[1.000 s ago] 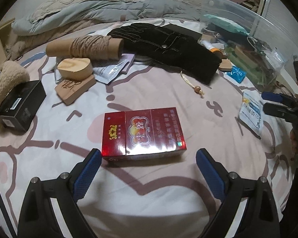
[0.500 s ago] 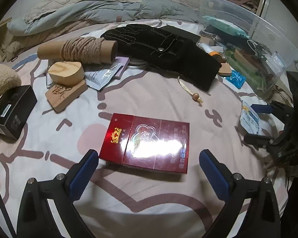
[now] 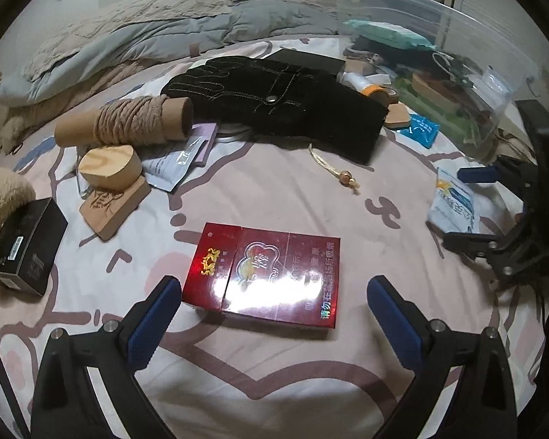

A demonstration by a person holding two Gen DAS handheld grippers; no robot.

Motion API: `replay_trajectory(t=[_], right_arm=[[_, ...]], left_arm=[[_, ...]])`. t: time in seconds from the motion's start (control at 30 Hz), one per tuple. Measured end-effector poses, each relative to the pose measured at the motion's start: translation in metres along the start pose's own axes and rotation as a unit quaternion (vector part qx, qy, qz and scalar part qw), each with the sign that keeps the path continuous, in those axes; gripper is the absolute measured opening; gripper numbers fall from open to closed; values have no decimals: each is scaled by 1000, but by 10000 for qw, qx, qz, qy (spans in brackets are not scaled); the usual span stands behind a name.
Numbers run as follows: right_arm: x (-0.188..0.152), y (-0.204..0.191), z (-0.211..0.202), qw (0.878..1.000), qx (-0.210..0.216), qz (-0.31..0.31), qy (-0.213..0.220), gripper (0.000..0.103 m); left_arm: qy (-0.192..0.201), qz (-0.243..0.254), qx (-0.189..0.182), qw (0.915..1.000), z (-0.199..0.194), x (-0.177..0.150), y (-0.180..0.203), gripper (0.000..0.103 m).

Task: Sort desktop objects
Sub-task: 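Lift the red pack with the left tool while the right tool repositions over the sachet, then close the right tool on the white sachet and lift it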

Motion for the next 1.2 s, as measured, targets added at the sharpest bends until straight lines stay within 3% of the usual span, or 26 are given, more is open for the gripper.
replay_trajectory(t=[0.4, 0.9, 1.03, 1.2], right_arm=[[0, 6, 12, 9996, 184, 199, 37, 103], [-4, 3, 8, 9992, 98, 192, 345, 103], [-4, 1, 5, 9989, 88, 144, 434, 91], [-3, 4, 1, 9984, 162, 223, 492, 86]], left_arm=[[-168, 121, 171, 9996, 10, 10, -9, 102], [-574, -75, -166, 9982, 29, 5, -11, 102], [-526, -204, -181, 9982, 27, 5, -16, 94], [-514, -428, -219, 9975, 26, 5, -24, 94]])
Point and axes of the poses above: each gripper's, at about its wrist camera, not at the fingertips, and z roughly the way its jaws point, y to its right, x to its top, the point moved 4 cm from there along z, roughly the way its jaws point, and after that the axes turned 3 degrees about -y, right-handed, at the moved point
